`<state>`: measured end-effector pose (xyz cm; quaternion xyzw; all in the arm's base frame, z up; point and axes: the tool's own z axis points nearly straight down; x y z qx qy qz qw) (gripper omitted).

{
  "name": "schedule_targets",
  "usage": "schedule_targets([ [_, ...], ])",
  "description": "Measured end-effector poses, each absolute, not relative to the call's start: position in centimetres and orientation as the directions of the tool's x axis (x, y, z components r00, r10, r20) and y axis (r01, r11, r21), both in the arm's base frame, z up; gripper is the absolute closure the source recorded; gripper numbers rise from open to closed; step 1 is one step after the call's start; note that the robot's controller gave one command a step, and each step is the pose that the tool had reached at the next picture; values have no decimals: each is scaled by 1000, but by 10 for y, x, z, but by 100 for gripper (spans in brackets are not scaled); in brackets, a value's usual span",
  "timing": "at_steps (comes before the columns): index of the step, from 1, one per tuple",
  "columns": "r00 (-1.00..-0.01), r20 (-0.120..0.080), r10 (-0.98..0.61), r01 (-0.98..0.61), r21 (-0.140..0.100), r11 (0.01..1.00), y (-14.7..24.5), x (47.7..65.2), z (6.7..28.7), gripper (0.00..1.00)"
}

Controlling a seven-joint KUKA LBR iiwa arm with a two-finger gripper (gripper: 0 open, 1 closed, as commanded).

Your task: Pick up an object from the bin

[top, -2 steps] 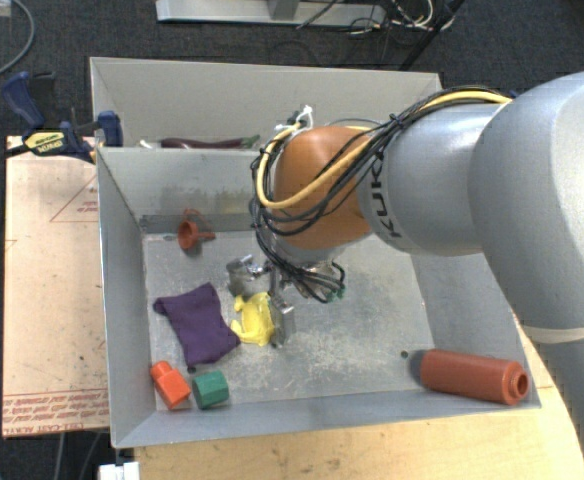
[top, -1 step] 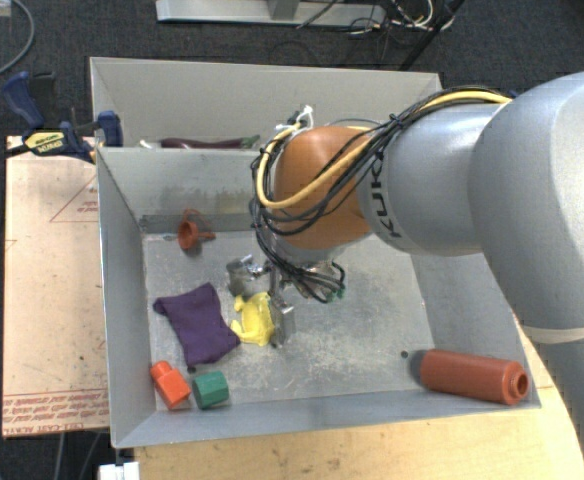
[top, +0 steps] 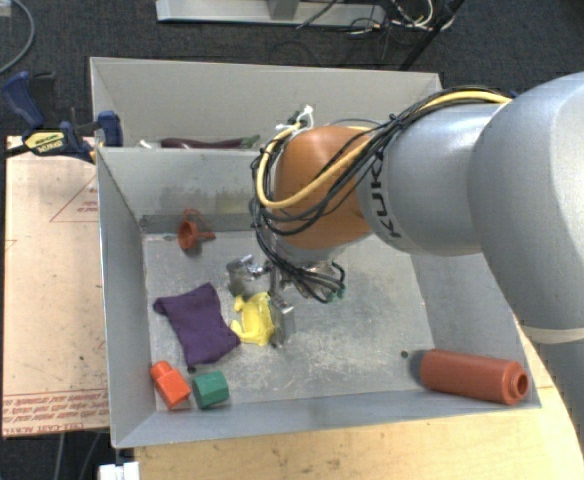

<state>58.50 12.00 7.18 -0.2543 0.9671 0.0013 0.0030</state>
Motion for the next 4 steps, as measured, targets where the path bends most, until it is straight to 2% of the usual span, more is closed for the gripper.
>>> schedule_targets([
  [4, -871, -7, -492, -492, 2, 871, 120, 585, 72, 100],
])
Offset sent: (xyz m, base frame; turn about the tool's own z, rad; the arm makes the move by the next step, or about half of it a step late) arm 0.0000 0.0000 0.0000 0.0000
